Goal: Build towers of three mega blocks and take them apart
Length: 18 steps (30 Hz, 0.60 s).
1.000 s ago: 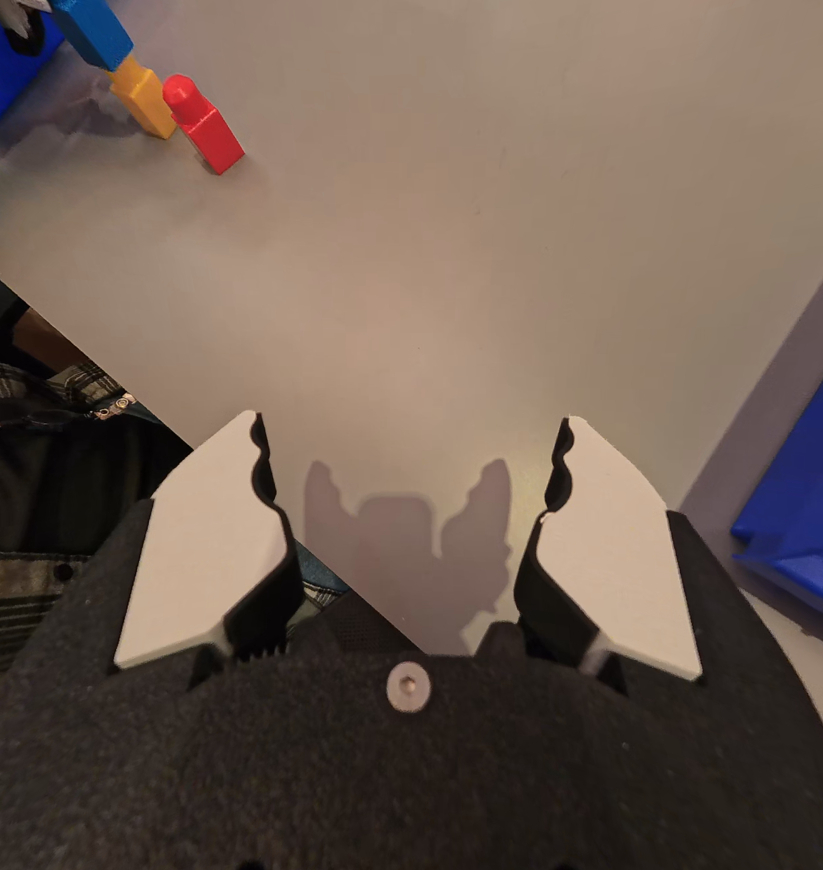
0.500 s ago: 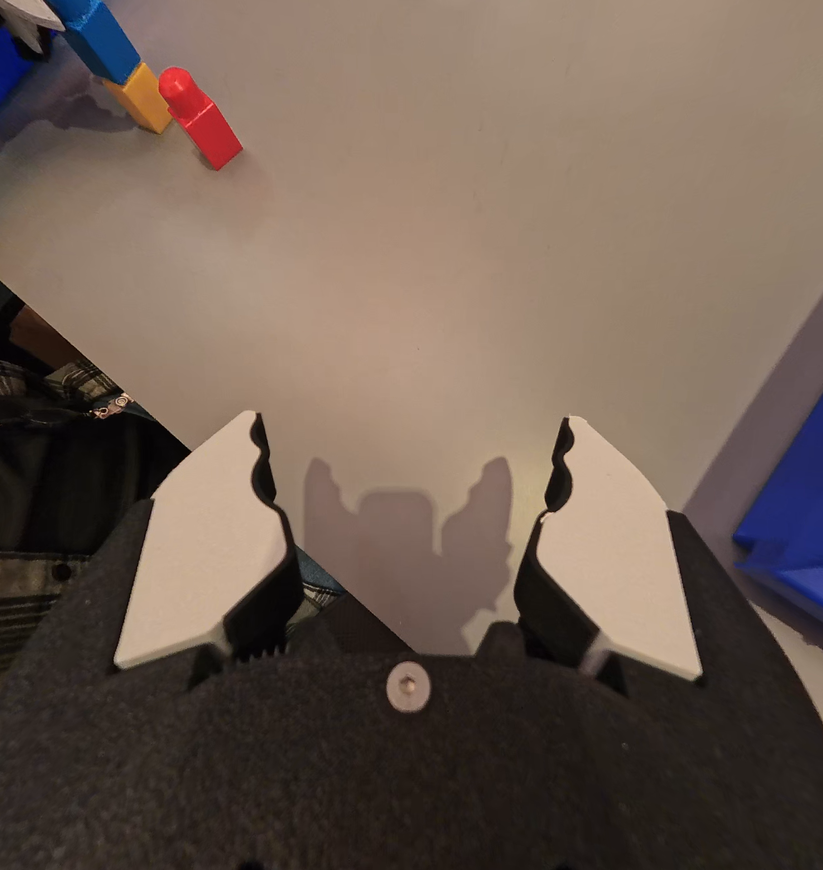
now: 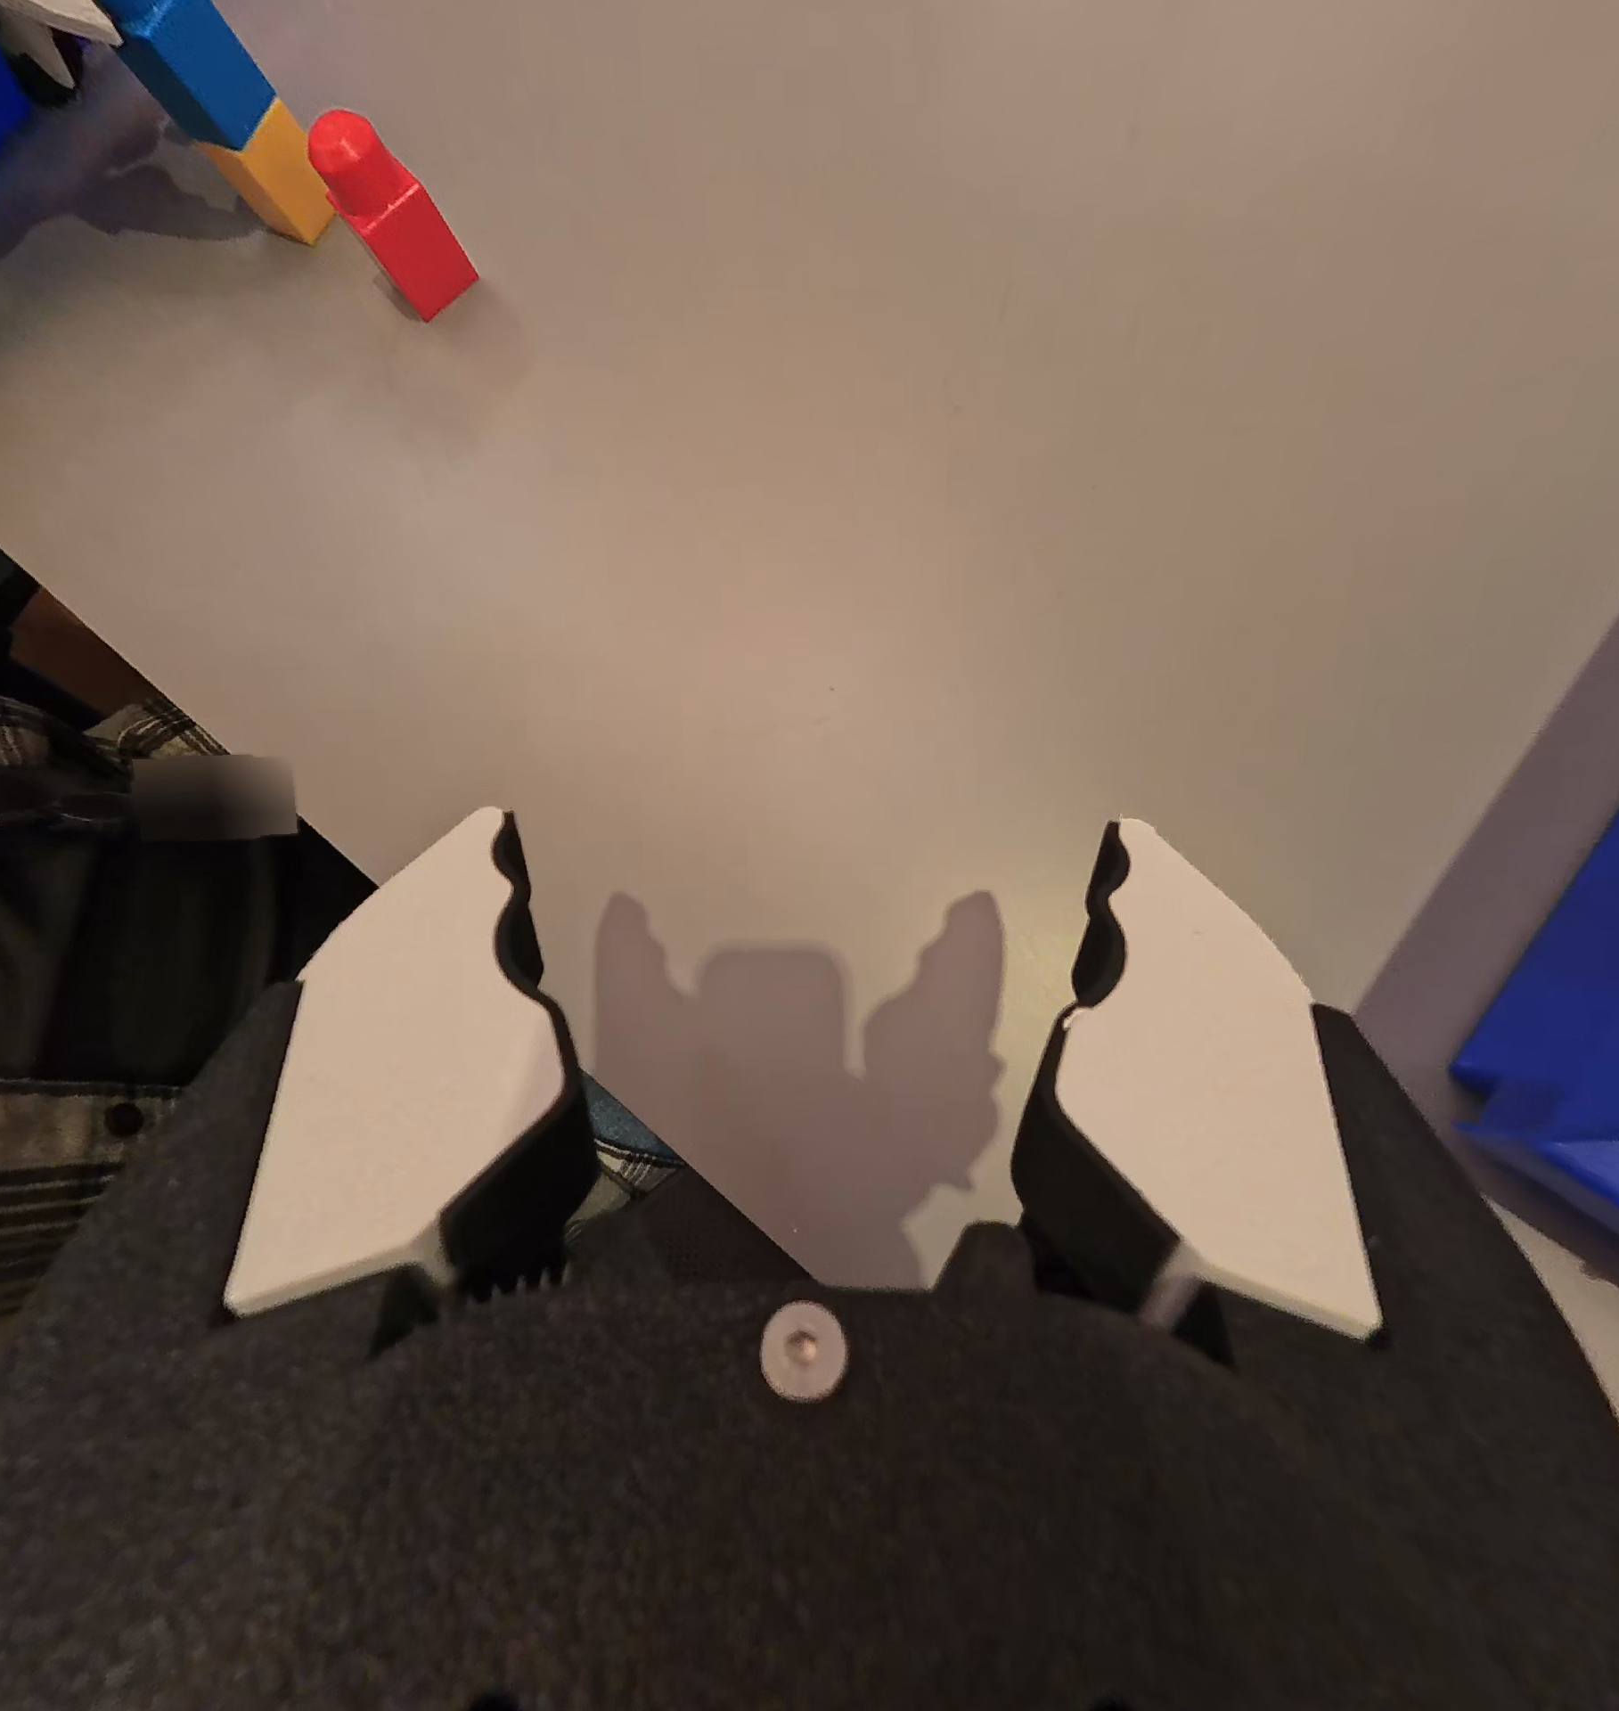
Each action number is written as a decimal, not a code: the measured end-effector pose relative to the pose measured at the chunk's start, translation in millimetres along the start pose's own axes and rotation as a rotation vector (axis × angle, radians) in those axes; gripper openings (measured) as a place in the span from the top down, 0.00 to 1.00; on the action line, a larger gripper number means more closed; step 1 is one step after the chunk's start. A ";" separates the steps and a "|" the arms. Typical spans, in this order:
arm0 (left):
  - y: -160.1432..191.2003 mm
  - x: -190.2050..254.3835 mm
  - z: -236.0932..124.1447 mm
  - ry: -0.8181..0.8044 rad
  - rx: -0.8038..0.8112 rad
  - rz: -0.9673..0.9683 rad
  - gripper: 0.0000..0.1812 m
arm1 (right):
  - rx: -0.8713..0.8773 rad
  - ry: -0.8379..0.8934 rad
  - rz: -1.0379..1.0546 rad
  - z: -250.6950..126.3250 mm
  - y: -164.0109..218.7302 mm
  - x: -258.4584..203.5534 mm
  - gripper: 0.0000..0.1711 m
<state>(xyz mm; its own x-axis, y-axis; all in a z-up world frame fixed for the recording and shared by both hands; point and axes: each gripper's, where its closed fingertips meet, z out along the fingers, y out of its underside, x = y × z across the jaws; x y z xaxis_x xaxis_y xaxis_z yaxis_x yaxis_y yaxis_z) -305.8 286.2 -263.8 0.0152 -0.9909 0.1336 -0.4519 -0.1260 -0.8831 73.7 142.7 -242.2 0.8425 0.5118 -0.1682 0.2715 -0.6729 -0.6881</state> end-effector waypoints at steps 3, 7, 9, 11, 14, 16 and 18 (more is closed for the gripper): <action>0.8 0.2 -0.3 0.003 -0.050 -0.002 0.83 | 0.001 0.002 -0.001 -0.5 -0.2 0.8 0.34; 1.9 0.3 -0.6 0.008 -0.108 -0.003 0.83 | 0.004 -0.002 -0.004 0.5 -1.2 1.4 0.34; 1.9 0.1 -0.5 0.013 -0.112 -0.006 0.83 | 0.000 -0.005 -0.006 1.7 -0.8 1.2 0.34; 1.1 -0.3 -0.4 0.013 -0.103 -0.005 0.83 | 0.001 -0.011 -0.011 2.2 -1.1 0.2 0.33; 0.0 -3.3 -0.5 -0.021 -0.118 0.016 0.83 | 0.007 -0.013 -0.013 1.4 -3.1 0.3 0.33; -0.3 -7.0 -1.8 -0.047 -0.125 0.029 0.83 | 0.016 -0.014 -0.017 0.3 -5.5 -0.7 0.33; -0.7 -8.9 -3.2 -0.062 -0.123 0.034 0.83 | 0.019 -0.015 -0.024 -0.6 -6.5 -2.5 0.33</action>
<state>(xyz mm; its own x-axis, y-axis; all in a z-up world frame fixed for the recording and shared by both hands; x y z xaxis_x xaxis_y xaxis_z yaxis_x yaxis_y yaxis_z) -308.5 295.3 -263.0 0.0509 -0.9960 0.0731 -0.5588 -0.0891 -0.8245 70.1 145.4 -236.9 0.8286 0.5360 -0.1616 0.2830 -0.6501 -0.7052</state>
